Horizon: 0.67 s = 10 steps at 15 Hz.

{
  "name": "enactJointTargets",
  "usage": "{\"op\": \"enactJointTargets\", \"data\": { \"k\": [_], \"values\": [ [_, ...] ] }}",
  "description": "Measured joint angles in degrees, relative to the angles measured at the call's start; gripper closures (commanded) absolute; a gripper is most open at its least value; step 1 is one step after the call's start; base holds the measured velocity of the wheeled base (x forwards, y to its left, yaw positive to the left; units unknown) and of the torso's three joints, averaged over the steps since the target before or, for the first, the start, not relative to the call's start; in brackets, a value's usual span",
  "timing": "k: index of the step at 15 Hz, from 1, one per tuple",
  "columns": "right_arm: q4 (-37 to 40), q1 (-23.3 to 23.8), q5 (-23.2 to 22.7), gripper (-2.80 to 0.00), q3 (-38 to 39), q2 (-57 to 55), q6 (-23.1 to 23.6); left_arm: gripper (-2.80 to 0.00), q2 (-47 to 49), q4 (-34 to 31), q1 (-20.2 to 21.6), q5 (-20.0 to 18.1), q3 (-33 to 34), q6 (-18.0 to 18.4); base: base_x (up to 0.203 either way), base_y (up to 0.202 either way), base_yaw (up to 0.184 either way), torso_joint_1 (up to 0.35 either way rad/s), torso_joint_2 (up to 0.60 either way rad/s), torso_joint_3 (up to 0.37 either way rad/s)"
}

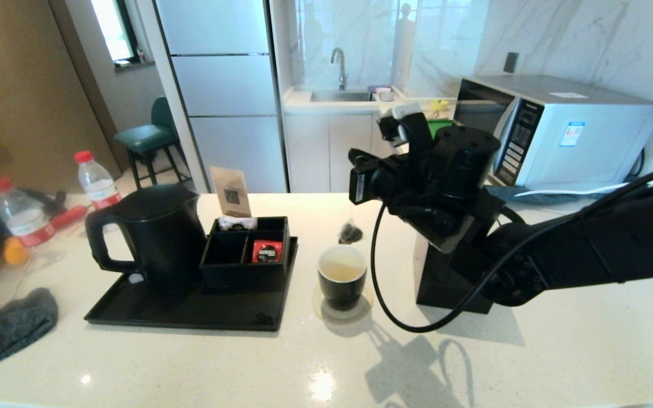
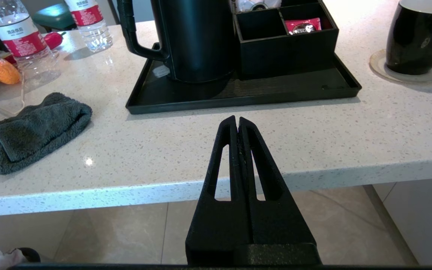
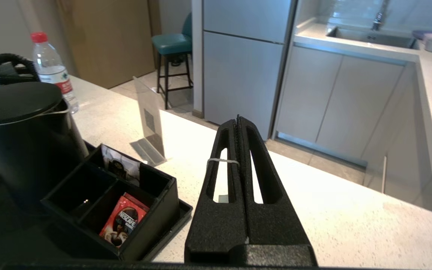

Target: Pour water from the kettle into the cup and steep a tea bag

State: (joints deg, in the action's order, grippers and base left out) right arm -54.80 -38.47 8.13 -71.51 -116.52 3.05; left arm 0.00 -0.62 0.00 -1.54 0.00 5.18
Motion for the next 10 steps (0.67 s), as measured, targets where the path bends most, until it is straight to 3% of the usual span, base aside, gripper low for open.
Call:
{"op": "enactJointTargets", "data": {
  "k": [10],
  "values": [
    [-4.55, -5.6, 2.56, 0.0, 4.86, -3.07, -0.07, 0.0, 0.0, 0.0, 0.0, -0.03, 0.0, -0.02, 0.0, 0.0, 0.0, 0.0, 0.0, 0.0]
  ]
}}
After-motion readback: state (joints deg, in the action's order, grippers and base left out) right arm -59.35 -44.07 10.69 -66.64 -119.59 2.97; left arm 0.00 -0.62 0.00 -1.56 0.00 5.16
